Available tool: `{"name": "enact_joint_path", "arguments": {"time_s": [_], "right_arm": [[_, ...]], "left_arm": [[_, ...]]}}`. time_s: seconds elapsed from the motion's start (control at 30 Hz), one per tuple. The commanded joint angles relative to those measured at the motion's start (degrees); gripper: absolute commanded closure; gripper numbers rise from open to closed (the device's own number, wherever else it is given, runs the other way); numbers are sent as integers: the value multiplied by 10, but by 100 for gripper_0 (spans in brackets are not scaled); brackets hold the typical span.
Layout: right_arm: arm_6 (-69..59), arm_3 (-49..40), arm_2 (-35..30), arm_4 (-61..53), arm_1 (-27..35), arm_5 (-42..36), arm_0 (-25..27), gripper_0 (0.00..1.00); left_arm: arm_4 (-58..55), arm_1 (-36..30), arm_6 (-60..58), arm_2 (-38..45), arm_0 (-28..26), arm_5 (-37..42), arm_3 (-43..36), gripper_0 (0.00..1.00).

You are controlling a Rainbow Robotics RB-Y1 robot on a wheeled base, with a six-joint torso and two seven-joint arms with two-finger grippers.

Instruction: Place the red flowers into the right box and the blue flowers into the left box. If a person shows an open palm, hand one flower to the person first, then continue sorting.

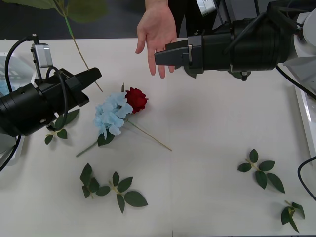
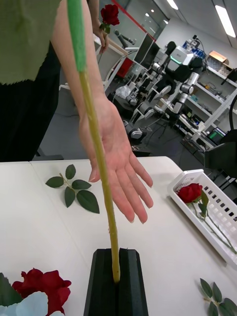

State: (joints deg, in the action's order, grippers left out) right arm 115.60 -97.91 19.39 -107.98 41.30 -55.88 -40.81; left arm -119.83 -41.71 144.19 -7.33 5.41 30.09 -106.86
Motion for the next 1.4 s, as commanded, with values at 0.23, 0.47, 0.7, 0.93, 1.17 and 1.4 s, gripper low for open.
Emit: {"name": "enact_joint_path", "arguments": {"time_s": [0.23, 0.47, 0.7, 0.93, 1.17, 1.4], "right_arm": [[31, -8, 1, -9, 18, 0, 4, 13], [31, -8, 1, -9, 18, 1, 4, 13], [32, -8, 1, -11, 18, 2, 3, 13], [33, -8, 1, -13, 18, 4, 4, 13], [33, -8, 1, -14, 18, 7, 4, 13], [33, -8, 1, -13, 18, 7, 4, 13]], "left_arm": [[-11, -28, -49, 12, 63, 5, 47, 100], [-11, -28, -58, -9, 139, 5, 116, 100], [-9, -26, -57, -37, 202, 5, 177, 100], [37, 3, -57, -55, 257, 5, 222, 100], [128, 50, -58, -55, 284, 5, 241, 100], [167, 84, -56, -55, 323, 5, 271, 100]]}}
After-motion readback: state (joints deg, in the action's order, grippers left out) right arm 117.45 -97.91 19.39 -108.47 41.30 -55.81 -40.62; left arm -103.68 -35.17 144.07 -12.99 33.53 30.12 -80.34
